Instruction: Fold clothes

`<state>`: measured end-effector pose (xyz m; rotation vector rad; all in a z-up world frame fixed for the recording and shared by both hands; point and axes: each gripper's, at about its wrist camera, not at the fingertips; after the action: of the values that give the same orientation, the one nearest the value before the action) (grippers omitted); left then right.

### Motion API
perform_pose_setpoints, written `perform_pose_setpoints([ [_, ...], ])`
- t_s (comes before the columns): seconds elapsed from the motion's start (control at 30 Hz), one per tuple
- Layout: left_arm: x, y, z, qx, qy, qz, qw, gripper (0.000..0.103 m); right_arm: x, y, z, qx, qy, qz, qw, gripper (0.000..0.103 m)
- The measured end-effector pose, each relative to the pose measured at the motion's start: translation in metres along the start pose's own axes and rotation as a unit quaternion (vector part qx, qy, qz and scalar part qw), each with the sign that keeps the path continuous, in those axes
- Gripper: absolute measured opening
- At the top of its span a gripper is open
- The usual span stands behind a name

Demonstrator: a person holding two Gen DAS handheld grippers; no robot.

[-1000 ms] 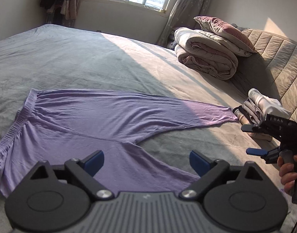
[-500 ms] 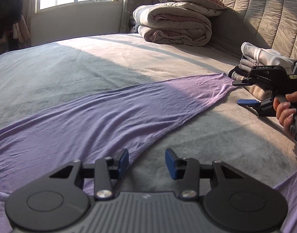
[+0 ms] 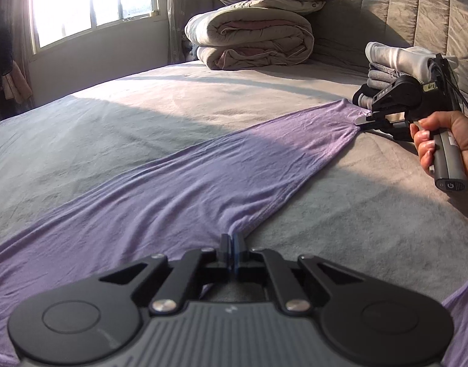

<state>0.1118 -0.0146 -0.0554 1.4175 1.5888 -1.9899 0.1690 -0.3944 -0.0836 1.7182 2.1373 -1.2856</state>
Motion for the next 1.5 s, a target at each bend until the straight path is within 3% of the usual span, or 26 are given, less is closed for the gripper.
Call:
perform_pose_setpoints([
  [0.1, 0.001, -0.004, -0.003, 0.02, 0.001, -0.004, 0.9998, 0.001, 0.005, -0.013, -0.011, 0.032, -0.061, 0.021, 0.997, 0.0],
  [0.3, 0.0, -0.005, -0.007, 0.038, -0.002, -0.016, 0.9992, 0.003, 0.006, -0.02, -0.011, 0.046, -0.085, 0.016, 0.995, 0.004],
  [0.33, -0.001, -0.005, -0.008, 0.039, -0.007, -0.015, 0.9991, 0.003, 0.004, -0.021, -0.01, 0.043, -0.083, 0.016, 0.995, 0.015],
  [0.4, -0.003, -0.008, -0.012, 0.046, -0.025, -0.003, 0.9986, 0.009, 0.002, -0.022, -0.006, 0.042, -0.079, 0.019, 0.996, 0.018],
  [0.5, -0.006, -0.009, -0.016, 0.055, -0.053, 0.009, 0.9971, 0.021, -0.003, -0.023, 0.0, 0.057, -0.069, 0.044, 0.995, 0.044],
  [0.63, -0.001, -0.003, -0.013, 0.055, -0.057, -0.001, 0.9969, 0.022, -0.005, -0.016, 0.005, 0.071, -0.065, 0.062, 0.993, 0.044],
  [0.77, 0.01, 0.001, -0.011, 0.055, -0.056, 0.002, 0.9969, 0.023, 0.003, -0.002, -0.013, 0.118, -0.126, 0.078, 0.982, 0.038],
  [0.8, 0.011, 0.001, -0.011, 0.056, -0.057, 0.005, 0.9968, 0.023, 0.005, 0.003, -0.018, 0.134, -0.147, 0.079, 0.977, 0.031],
  [0.83, 0.012, 0.001, -0.012, 0.058, -0.061, 0.006, 0.9964, 0.023, 0.006, 0.006, -0.022, 0.155, -0.163, 0.079, 0.971, 0.008],
  [0.87, 0.012, 0.001, -0.014, 0.062, -0.065, 0.006, 0.9959, 0.023, 0.006, 0.007, -0.023, 0.177, -0.172, 0.079, 0.966, 0.0],
  [0.97, 0.012, 0.002, -0.02, 0.076, -0.079, 0.003, 0.9939, 0.023, 0.006, 0.009, -0.022, 0.237, -0.198, 0.081, 0.948, 0.0],
  [1.07, 0.011, 0.002, -0.023, 0.085, -0.092, 0.002, 0.9921, 0.025, 0.009, 0.007, -0.023, 0.254, -0.213, 0.078, 0.94, 0.001],
  [1.13, 0.007, 0.0, -0.024, 0.088, -0.103, 0.0, 0.9908, 0.034, 0.01, 0.001, -0.024, 0.248, -0.209, 0.071, 0.943, 0.016],
  [1.17, 0.006, -0.001, -0.024, 0.083, -0.11, 0.001, 0.9905, 0.047, 0.011, -0.004, -0.025, 0.243, -0.207, 0.066, 0.945, 0.021],
  [1.23, 0.002, -0.008, -0.023, 0.06, -0.124, 0.008, 0.9905, 0.066, 0.014, -0.015, -0.026, 0.231, -0.206, 0.055, 0.949, 0.044],
  [1.33, -0.003, -0.018, -0.024, 0.018, -0.144, 0.002, 0.9894, 0.073, 0.021, -0.035, -0.03, 0.212, -0.205, 0.042, 0.955, 0.059],
  [1.5, -0.007, -0.038, -0.027, -0.06, -0.172, -0.038, 0.9825, 0.082, 0.027, -0.074, -0.034, 0.178, -0.197, 0.021, 0.964, 0.069],
])
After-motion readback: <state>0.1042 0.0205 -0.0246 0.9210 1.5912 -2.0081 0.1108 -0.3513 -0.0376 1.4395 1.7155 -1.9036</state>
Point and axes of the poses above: each gripper's, at about its wrist camera, not at the fingertips, and y roughly the way its jaws point, z to its right, x to its underside, and after that the axes turned 2 degrees about -z, right-handed
